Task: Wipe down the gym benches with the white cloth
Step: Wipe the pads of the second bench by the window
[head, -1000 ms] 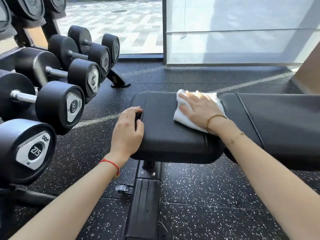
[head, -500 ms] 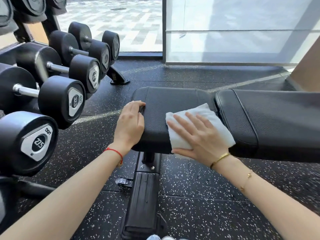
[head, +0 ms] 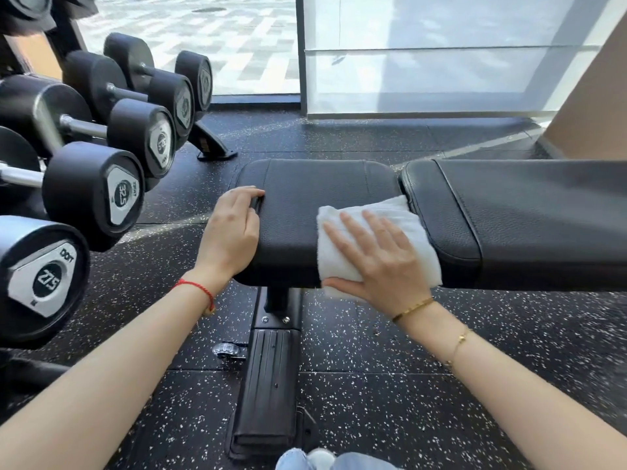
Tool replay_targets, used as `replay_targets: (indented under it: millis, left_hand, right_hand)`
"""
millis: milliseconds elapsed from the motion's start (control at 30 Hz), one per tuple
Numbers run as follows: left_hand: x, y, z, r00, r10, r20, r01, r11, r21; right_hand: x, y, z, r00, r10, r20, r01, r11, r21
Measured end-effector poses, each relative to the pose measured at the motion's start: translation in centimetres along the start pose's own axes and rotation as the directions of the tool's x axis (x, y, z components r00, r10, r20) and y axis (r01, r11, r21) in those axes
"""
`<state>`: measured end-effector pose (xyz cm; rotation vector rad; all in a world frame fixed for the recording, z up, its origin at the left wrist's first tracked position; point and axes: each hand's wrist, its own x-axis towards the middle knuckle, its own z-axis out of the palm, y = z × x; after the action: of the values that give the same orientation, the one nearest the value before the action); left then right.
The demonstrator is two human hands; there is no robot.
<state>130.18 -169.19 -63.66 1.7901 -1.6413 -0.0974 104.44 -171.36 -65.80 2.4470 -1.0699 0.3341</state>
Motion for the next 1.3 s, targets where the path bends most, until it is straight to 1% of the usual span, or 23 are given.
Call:
replay_targets:
  millis: [167, 300, 400, 467, 500, 600, 667, 767, 833, 933, 1000, 1067, 1167, 1267, 1300]
  left_hand:
    - [0.0, 1.5, 0.0, 1.0, -0.001, 0.006, 0.0, 0.994, 0.105]
    - [-0.5, 4.2, 1.7, 0.997, 0.038, 0.073, -0.053, 0.973, 0.226]
    - [-0.8, 4.8, 2.8, 0.999, 0.014, 0.052, -0.028, 0.956, 0.291]
    - [-1.0, 4.8, 3.0, 0.999, 0.004, 0.037, -0.016, 0.946, 0.325]
    - [-1.1, 4.8, 3.1, 0.999, 0.002, 0.035, -0.013, 0.942, 0.335]
    - [-1.0, 5.1, 3.0, 0.999, 0.007, 0.04, -0.02, 0.943, 0.333]
    - [-0.9, 4.9, 2.7, 0.998, 0.021, 0.058, -0.039, 0.942, 0.335]
    - [-0.4, 4.2, 2.0, 0.993, 0.065, 0.099, -0.095, 0.935, 0.342]
    - [0.1, 3.5, 1.4, 0.992, 0.065, 0.104, -0.098, 0.932, 0.349]
    - [0.6, 2.4, 0.5, 0.997, 0.016, 0.077, -0.041, 0.936, 0.35]
    - [0.7, 2.0, 0.2, 0.998, -0.02, 0.06, 0.0, 0.949, 0.315]
    - [0.7, 1.7, 0.3, 0.998, -0.043, 0.038, 0.032, 0.967, 0.252]
    - [0.5, 1.6, 0.4, 0.997, -0.071, 0.01, 0.068, 0.982, 0.174]
    - [0.4, 1.4, 0.3, 0.996, -0.086, 0.014, 0.082, 0.985, 0.151]
    - [0.4, 1.3, 0.1, 0.996, -0.086, 0.018, 0.082, 0.986, 0.143]
  right_hand:
    - [-2.3, 4.1, -0.4, 0.983, 0.174, 0.064, -0.18, 0.977, 0.113]
    - [-2.7, 5.6, -1.0, 0.918, 0.379, 0.115, -0.394, 0.902, 0.175]
    - [-0.9, 6.8, -1.0, 0.874, 0.446, 0.193, -0.48, 0.855, 0.197]
    - [2.2, 7.1, -0.5, 0.852, 0.433, 0.296, -0.506, 0.827, 0.246]
    - [4.0, 6.8, -0.5, 0.862, 0.386, 0.329, -0.478, 0.835, 0.273]
    - [7.3, 4.4, -0.8, 0.907, 0.197, 0.372, -0.326, 0.889, 0.322]
    - [6.5, 3.6, -1.0, 0.919, 0.105, 0.38, -0.253, 0.896, 0.365]
    - [2.9, 4.2, -1.3, 0.949, 0.005, 0.315, -0.168, 0.854, 0.492]
    - [2.8, 5.5, -0.8, 0.944, 0.003, 0.329, -0.182, 0.837, 0.516]
    - [6.6, 6.7, 1.2, 0.913, 0.081, 0.4, -0.27, 0.854, 0.444]
    - [10.2, 6.8, 2.1, 0.882, 0.152, 0.446, -0.343, 0.856, 0.387]
    - [13.3, 5.8, 2.2, 0.872, 0.15, 0.465, -0.343, 0.866, 0.364]
    - [15.7, 2.6, 1.6, 0.893, 0.018, 0.45, -0.202, 0.909, 0.365]
    - [14.1, 0.6, 0.4, 0.918, -0.143, 0.37, -0.021, 0.914, 0.406]
    - [12.8, 0.4, 0.1, 0.924, -0.179, 0.339, 0.019, 0.905, 0.424]
